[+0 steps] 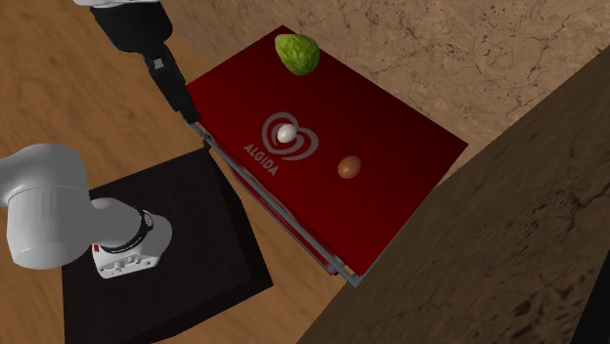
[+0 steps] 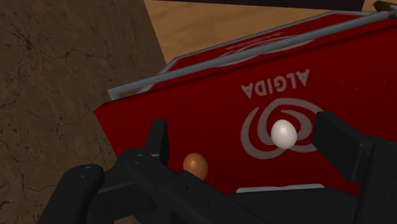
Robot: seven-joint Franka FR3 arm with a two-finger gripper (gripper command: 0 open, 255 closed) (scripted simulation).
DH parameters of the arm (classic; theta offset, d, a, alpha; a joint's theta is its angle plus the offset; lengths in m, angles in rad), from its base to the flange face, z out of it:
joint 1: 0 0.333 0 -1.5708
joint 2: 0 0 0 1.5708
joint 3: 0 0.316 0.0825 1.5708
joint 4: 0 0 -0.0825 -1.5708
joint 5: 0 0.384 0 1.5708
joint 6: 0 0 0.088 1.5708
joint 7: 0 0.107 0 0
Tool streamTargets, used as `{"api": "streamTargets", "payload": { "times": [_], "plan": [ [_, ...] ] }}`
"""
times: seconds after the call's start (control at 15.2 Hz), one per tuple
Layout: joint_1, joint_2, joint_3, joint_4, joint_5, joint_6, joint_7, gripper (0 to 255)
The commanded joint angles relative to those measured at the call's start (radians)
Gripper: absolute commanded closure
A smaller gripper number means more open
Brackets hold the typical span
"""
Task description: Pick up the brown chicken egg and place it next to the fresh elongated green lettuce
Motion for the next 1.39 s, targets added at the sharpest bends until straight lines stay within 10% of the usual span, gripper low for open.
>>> {"api": "streamTargets", "payload": {
  "times": [0.0, 1.32],
  "plan": [
    [0.0, 0.0, 0.0, 0.0, 0.0, 0.0, 0.0, 0],
    [-0.047, 0.688, -0.009, 0.165, -0.079, 0.425, 0.062, 0]
  ]
}}
